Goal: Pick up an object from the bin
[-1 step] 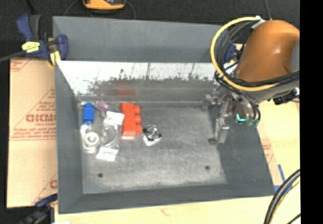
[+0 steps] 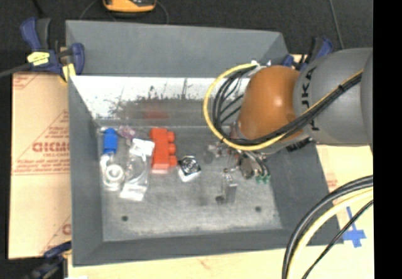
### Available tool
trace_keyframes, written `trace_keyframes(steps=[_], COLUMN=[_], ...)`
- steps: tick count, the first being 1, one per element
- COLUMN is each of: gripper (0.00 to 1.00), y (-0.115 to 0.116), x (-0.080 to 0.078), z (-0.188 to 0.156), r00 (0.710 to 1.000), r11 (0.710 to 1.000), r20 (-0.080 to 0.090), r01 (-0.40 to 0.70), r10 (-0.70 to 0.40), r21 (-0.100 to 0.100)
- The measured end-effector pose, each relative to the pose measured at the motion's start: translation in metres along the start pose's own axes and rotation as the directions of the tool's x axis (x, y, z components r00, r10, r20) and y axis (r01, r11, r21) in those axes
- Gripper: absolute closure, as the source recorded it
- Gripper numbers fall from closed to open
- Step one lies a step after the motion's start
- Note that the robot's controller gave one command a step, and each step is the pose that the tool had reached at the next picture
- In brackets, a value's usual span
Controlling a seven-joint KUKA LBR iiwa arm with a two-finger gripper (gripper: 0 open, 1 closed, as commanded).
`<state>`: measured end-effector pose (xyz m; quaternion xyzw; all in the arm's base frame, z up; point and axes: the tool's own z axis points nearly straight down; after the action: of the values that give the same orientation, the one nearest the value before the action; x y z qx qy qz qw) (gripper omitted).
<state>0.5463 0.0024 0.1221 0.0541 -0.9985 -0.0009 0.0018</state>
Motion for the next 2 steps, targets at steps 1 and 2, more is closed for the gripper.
trace_keyframes(steps=[1, 2], gripper=[0.0, 0.0], y=[0.008, 0.027], x=[-0.03, -0.059], z=[-0.007, 0.053], r00=[0.986, 0.999], r11=[0.986, 0.999], r20=[0.01, 0.008], r01=[-0.167, 0.053], r10=[0.167, -0.053], r21=[0.0, 0.003])
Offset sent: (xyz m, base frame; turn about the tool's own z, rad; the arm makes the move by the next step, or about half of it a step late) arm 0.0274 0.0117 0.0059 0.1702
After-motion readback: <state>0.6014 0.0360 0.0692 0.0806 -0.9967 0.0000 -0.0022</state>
